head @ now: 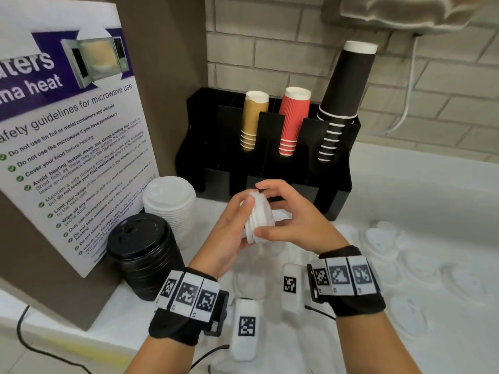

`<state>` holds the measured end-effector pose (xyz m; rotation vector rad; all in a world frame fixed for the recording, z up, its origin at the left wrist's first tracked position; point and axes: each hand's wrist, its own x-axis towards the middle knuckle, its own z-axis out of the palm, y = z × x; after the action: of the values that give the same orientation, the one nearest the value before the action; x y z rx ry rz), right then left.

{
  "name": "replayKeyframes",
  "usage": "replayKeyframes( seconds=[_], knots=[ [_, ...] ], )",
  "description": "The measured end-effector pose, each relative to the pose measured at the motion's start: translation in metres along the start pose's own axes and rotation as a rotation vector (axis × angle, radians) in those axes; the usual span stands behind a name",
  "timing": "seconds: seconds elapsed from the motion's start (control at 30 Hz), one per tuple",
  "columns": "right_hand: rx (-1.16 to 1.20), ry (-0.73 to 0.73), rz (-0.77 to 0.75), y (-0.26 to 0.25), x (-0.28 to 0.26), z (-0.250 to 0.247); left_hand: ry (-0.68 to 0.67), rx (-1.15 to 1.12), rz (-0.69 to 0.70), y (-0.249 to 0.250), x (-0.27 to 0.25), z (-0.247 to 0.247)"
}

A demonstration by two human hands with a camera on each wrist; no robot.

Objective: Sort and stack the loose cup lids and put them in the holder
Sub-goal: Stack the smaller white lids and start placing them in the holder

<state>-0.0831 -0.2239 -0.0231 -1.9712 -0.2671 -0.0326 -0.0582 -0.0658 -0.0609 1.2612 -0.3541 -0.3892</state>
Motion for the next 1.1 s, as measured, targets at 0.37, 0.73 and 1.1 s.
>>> replayKeyframes(
  seconds=[0.37,0.73,1.1],
  knots=[
    [0.096,0.002,-0.021,0.002,-0.003,0.007,0.011,-0.041,-0.024,0.001,-0.003,0.000],
    [-0.581,-0.100,0.377,0.039,0.004,-0.005,0.225,-0.224,-0.054,0.004,0.003,-0.021],
    [-0.572,-0.136,0.412,0.055,0.010,0.013,0.258,-0.168,-0.070,0.005,0.003,-0.017]
  ],
)
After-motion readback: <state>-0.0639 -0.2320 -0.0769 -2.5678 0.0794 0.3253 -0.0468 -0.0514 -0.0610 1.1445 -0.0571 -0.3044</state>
